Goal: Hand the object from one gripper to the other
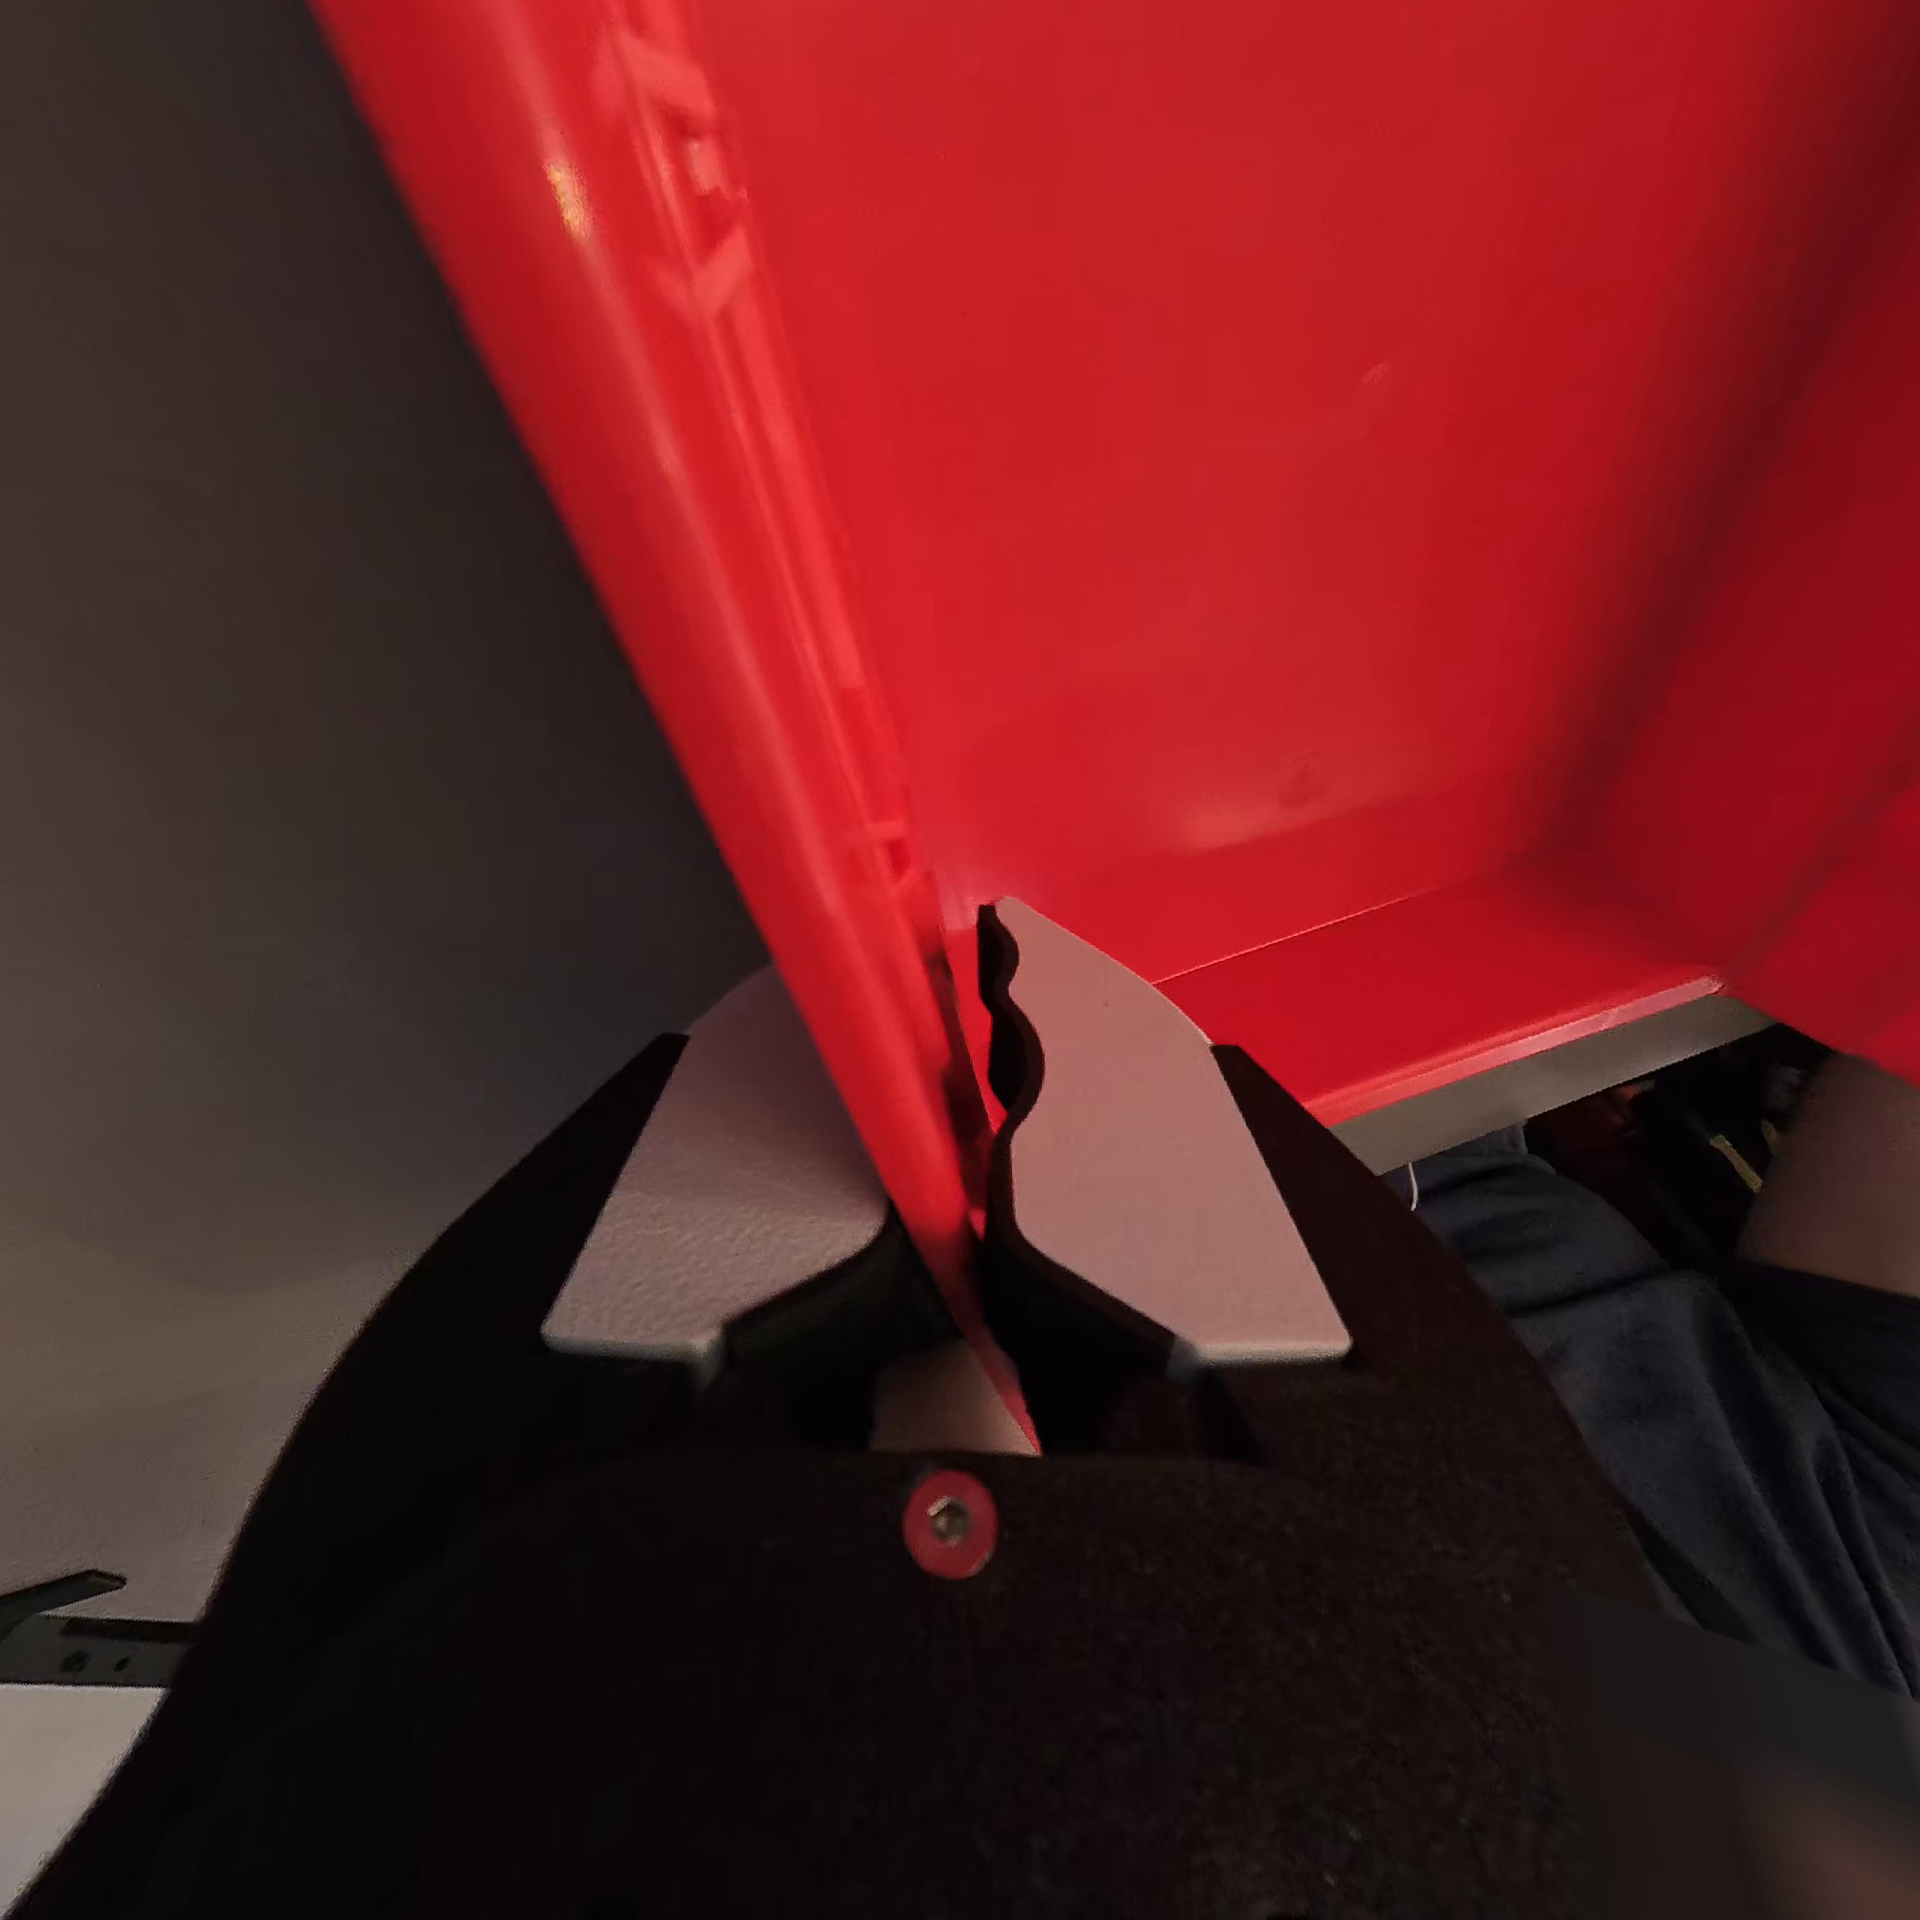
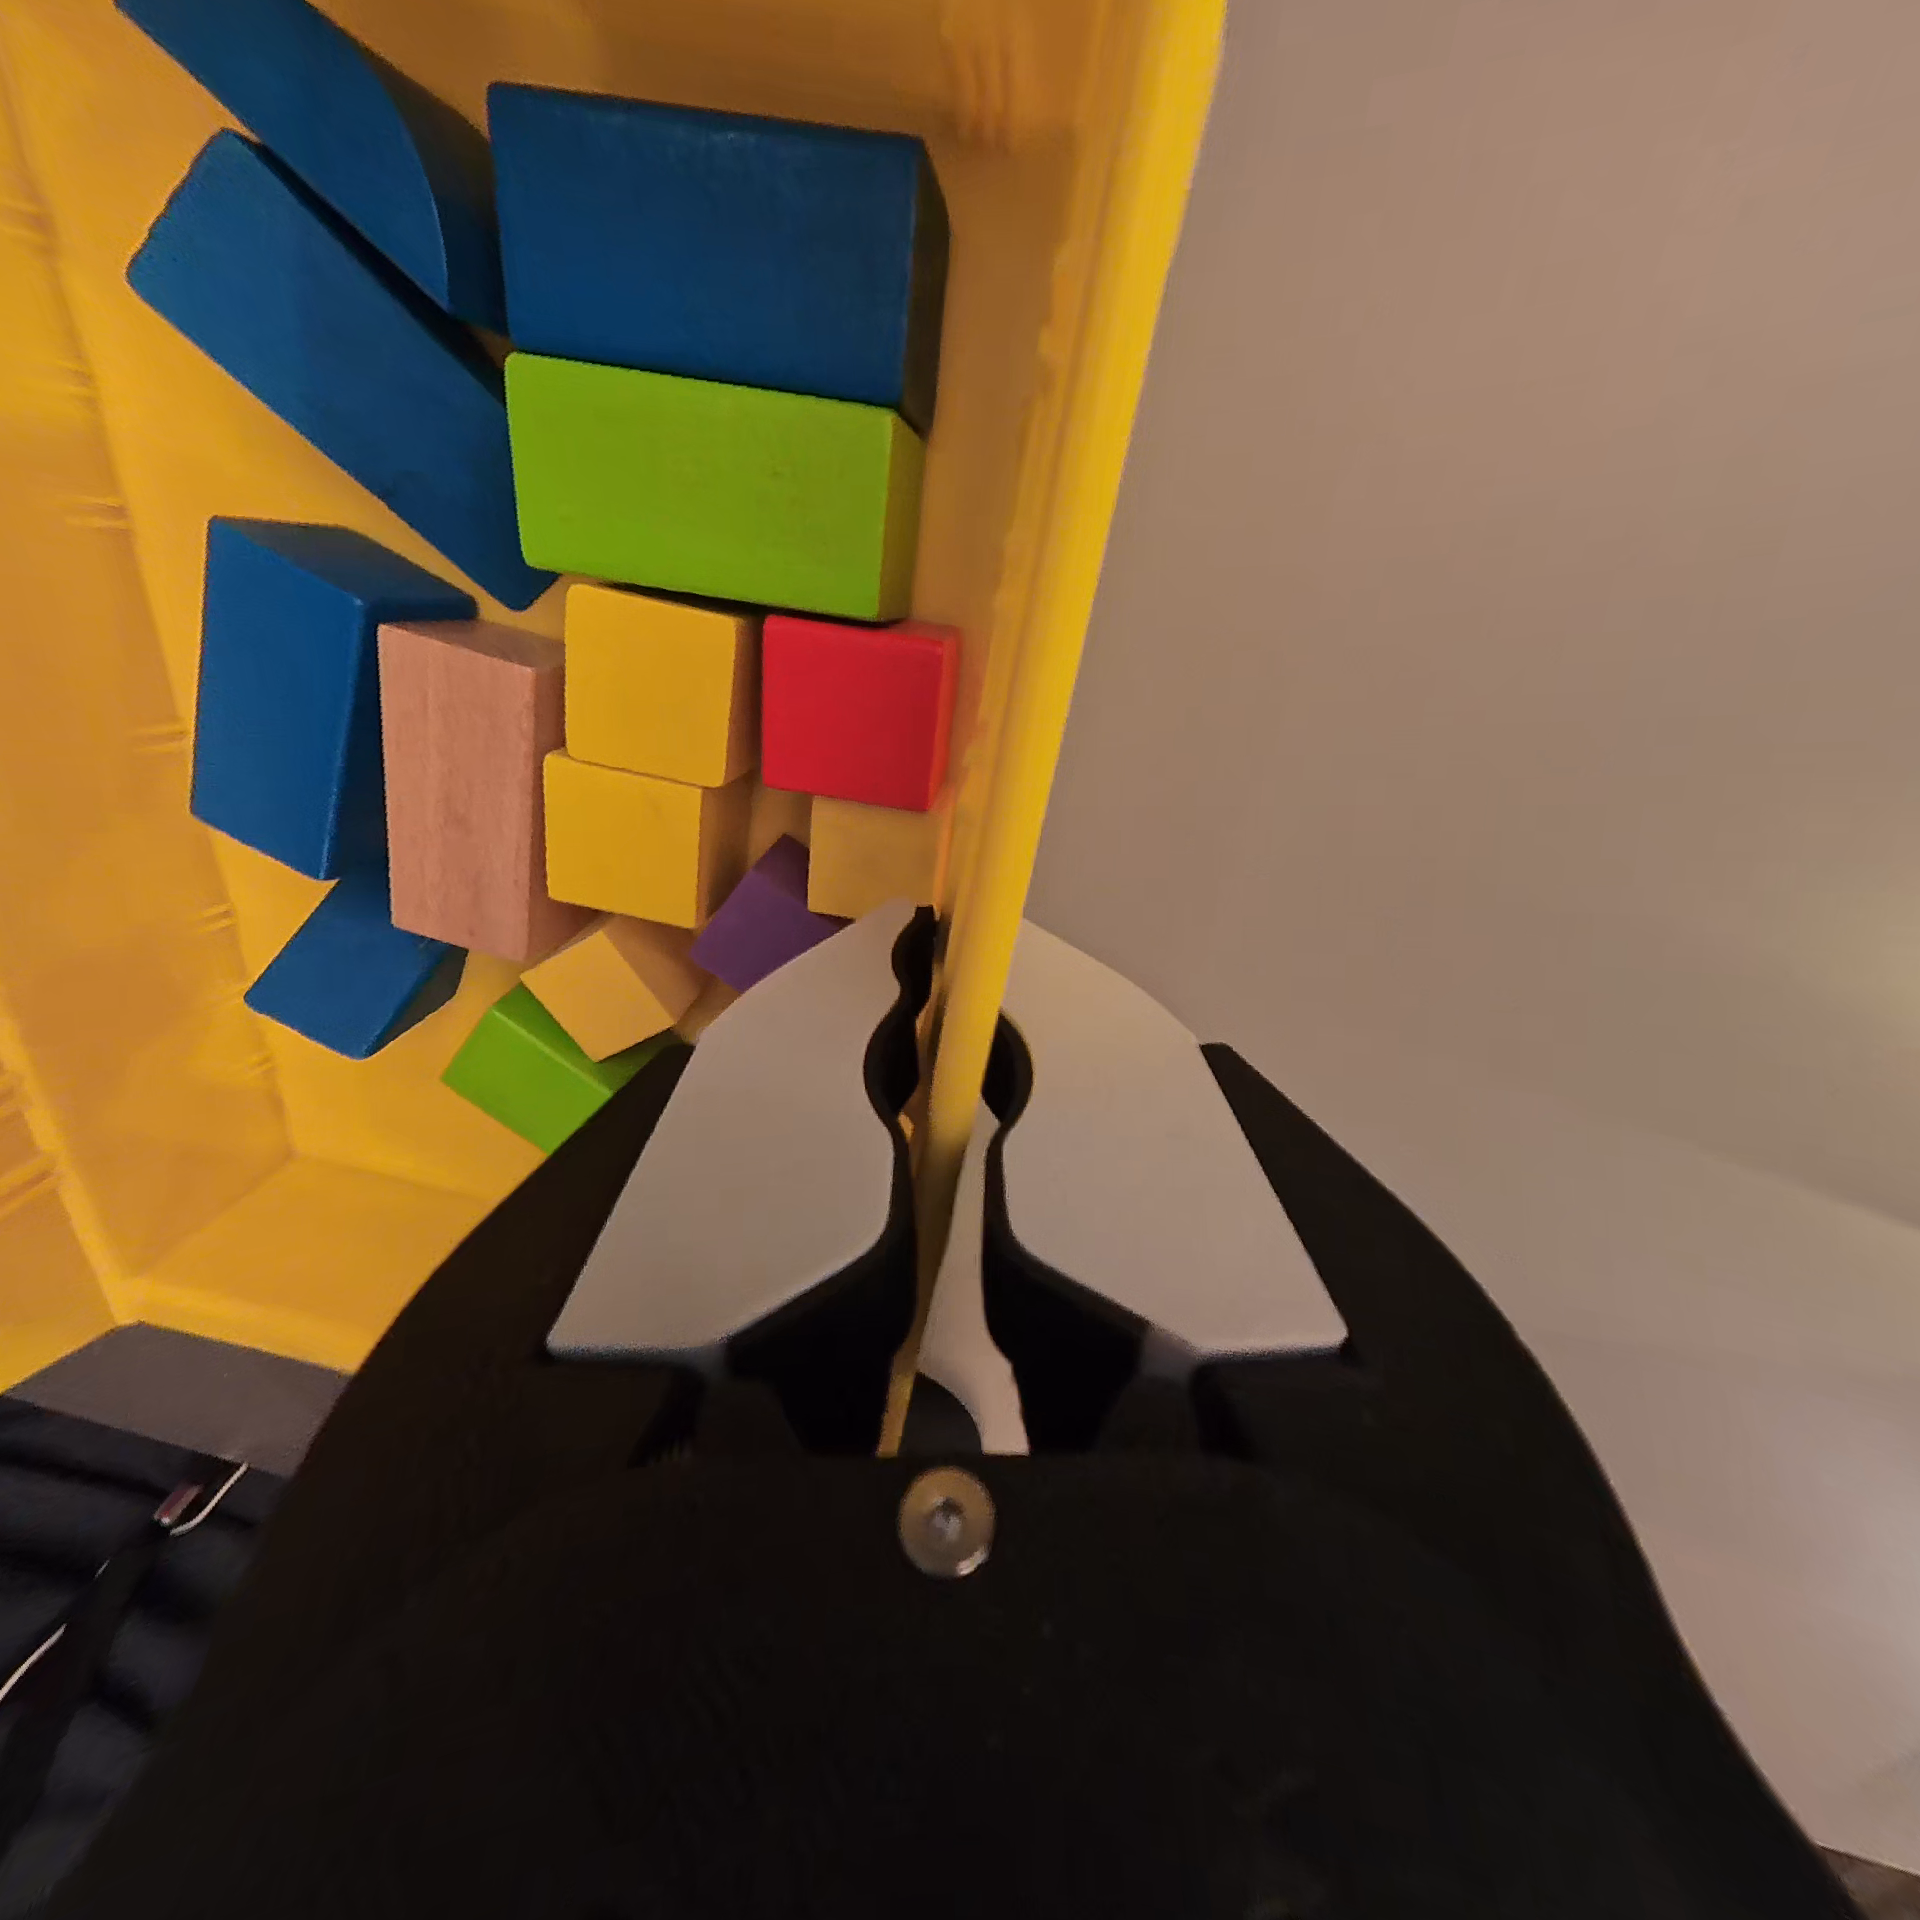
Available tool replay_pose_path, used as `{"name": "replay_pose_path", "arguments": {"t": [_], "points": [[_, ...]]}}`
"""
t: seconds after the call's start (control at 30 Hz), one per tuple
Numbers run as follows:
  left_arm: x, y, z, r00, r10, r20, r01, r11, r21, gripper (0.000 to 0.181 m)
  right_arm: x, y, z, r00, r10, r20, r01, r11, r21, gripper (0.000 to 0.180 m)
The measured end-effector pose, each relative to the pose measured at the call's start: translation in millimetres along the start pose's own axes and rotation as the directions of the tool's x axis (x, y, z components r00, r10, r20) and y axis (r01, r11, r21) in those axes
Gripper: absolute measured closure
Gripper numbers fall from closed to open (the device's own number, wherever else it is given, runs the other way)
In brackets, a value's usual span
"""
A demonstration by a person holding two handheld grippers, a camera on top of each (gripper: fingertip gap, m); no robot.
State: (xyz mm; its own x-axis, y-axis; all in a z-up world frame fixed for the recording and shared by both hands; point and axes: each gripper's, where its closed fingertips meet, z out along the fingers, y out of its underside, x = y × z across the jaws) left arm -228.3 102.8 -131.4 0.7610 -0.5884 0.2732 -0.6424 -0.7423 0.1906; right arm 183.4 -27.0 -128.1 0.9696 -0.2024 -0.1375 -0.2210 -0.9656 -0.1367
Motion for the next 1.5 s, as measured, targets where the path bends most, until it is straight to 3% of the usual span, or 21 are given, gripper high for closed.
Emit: {"name": "replay_pose_path", "arguments": {"t": [0.13, 0.23, 0.3, 0.4, 0.47, 0.67, 1.13, 1.5], "points": [[2, 4, 0, 0.999, 0.003, -0.032, -0.003, 1.000, -0.012, 0.167, -2, -1, -23, 0.999, 0.036, -0.002, -0.036, 0.997, 0.062, 0.171], [5, 4, -3, 0.998, 0.017, -0.066, -0.017, 1.000, -0.009, 0.162, -16, -13, -67, 0.992, 0.003, -0.130, 0.028, 0.970, 0.242, 0.149], [8, 2, -7, 0.995, 0.023, -0.096, -0.022, 1.000, 0.010, 0.158, -59, -29, -96, 0.989, -0.099, -0.107, 0.135, 0.904, 0.407, 0.153], [5, -5, -19, 0.994, 0.028, -0.104, -0.019, 0.996, 0.083, 0.158, -113, -39, -121, 0.963, -0.210, -0.169, 0.269, 0.810, 0.521, 0.153], [7, -9, -33, 0.991, 0.043, -0.129, -0.023, 0.988, 0.151, 0.157, -168, -40, -118, 0.935, -0.349, -0.059, 0.320, 0.760, 0.566, 0.153], [12, -7, -70, 0.985, 0.104, -0.139, -0.056, 0.948, 0.314, 0.156, -250, -31, -64, 0.895, -0.413, 0.168, 0.316, 0.854, 0.414, 0.153], [30, 19, -122, 0.965, 0.231, -0.120, -0.142, 0.853, 0.502, 0.161, -241, -36, -6, 0.973, -0.231, -0.005, 0.231, 0.970, 0.081, 0.153], [41, 37, -145, 0.953, 0.292, -0.080, -0.190, 0.784, 0.590, 0.162, -238, -50, 5, 0.992, -0.105, -0.075, 0.108, 0.994, 0.037, 0.168]]}}
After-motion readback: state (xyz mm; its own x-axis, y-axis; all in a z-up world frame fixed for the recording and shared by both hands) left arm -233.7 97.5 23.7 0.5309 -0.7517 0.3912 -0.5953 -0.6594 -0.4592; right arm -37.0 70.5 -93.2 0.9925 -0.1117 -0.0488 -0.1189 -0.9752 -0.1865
